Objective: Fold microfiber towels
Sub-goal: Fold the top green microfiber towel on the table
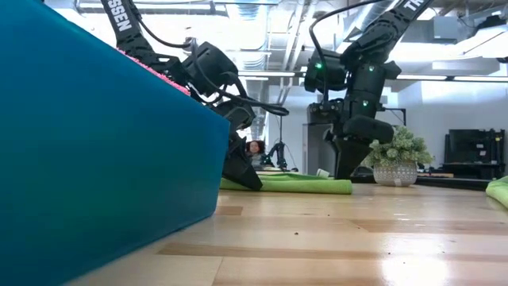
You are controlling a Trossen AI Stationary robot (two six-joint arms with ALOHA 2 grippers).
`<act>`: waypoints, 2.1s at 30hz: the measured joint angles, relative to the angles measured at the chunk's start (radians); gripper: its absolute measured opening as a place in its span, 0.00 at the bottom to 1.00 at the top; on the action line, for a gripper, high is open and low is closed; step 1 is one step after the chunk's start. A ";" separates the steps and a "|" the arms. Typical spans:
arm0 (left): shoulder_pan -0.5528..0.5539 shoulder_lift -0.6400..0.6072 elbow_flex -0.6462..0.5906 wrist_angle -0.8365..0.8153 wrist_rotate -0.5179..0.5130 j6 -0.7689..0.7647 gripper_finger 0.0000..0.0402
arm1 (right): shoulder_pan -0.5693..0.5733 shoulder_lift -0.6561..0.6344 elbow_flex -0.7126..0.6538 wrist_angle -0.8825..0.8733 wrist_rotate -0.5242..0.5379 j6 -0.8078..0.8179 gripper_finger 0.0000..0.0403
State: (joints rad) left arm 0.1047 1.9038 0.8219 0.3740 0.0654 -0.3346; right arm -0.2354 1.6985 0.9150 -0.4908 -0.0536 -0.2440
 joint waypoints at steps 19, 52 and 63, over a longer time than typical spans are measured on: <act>-0.001 -0.001 0.001 -0.021 -0.001 -0.009 0.00 | -0.134 -0.111 0.035 -0.106 0.077 0.061 0.01; 0.152 -0.249 -0.001 -0.123 0.322 -0.078 0.00 | -0.341 -0.201 0.031 -0.059 -0.141 0.172 0.49; 0.560 -0.400 0.001 -0.182 0.302 0.260 0.06 | -0.140 -0.237 -0.073 0.209 -0.130 0.314 0.44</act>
State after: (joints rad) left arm 0.6649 1.5035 0.8233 0.1918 0.3673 -0.0745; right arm -0.3749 1.4614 0.8424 -0.2820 -0.1834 0.0698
